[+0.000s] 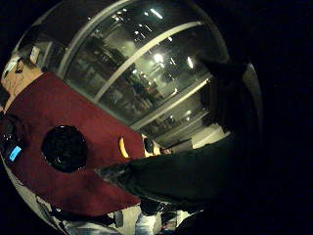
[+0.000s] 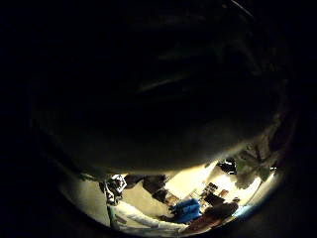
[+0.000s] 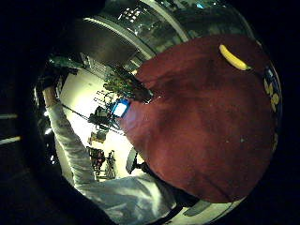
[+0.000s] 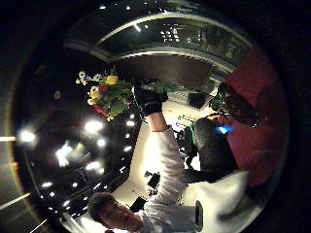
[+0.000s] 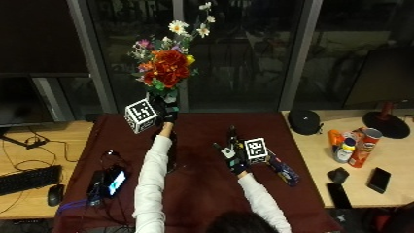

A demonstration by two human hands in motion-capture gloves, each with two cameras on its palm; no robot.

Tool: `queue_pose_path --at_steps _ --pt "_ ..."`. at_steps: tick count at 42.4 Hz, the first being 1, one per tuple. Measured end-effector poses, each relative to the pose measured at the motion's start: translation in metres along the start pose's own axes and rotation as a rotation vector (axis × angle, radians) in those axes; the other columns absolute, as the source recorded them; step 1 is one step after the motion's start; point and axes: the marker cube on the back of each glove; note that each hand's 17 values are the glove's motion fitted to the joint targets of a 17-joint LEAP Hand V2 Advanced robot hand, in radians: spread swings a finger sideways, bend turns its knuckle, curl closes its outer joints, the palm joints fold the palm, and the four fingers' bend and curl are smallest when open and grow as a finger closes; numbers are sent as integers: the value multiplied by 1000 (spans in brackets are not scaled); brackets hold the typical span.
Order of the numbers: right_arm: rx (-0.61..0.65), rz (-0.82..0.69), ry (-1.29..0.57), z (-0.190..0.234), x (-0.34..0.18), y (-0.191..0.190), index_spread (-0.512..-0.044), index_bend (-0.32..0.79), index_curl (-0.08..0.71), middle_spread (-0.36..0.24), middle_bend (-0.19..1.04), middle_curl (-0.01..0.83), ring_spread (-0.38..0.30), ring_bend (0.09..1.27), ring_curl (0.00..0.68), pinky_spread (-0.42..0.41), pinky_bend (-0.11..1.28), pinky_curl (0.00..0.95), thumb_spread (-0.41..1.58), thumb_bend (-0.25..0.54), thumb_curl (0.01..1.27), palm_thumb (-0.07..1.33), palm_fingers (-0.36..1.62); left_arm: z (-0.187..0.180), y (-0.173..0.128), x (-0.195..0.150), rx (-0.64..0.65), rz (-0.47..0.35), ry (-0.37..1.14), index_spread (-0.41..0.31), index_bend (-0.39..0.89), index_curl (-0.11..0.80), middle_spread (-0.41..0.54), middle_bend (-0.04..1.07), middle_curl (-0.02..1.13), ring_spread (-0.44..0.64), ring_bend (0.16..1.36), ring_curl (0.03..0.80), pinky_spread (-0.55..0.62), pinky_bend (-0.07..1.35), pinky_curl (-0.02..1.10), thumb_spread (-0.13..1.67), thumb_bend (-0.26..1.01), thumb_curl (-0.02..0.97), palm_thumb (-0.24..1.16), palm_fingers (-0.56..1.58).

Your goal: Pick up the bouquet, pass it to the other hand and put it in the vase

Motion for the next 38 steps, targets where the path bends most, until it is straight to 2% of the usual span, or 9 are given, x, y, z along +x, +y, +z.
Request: queue_pose_path --at_steps 2,10,15,18,33,38 --pt "-3 -108 57 -3 8 -4 -447 107 229 -13 173 322 49 438 306 140 571 354 996 -27 519 726 -84 -3 -3 0 32 -18 -3 -310 501 561 -310 731 573 -336 750 472 -346 540 528 818 -30 514 751 1314" --pt "-8 -143 85 -7 8 -4 -449 112 207 -6 171 308 57 428 301 145 554 345 1011 -25 503 722 -85 -15 -13 3 118 -46 -23 -307 485 570 -310 732 572 -335 748 474 -342 521 532 827 -28 511 761 1311" --pt "31 285 -128 -3 -13 10 -450 115 198 -5 172 302 60 426 300 152 539 339 1017 -23 498 725 -84 -17 -16 -1 132 -39 -44 -306 478 576 -310 733 572 -334 742 474 -340 512 535 833 -30 508 760 1307" --pt "43 372 -169 -6 -22 13 -445 112 193 -4 172 298 61 425 298 156 530 337 1019 -19 498 733 -89 -17 -19 -5 136 -34 -58 -305 475 579 -308 728 572 -333 739 475 -338 510 537 835 -30 507 760 1307" --pt "42 445 -38 -15 2 20 -437 120 180 6 168 281 63 427 295 173 490 329 1026 -20 500 760 -80 -10 -21 -26 122 -39 -100 -302 448 593 -300 718 571 -327 719 475 -333 487 541 838 -30 507 761 1299" --pt "30 265 -22 -15 8 15 -435 118 178 1 171 277 63 425 294 174 484 330 1026 -22 500 762 -77 -9 -21 -36 123 -53 -107 -300 434 594 -299 719 572 -326 719 475 -333 474 541 839 -31 508 759 1297"
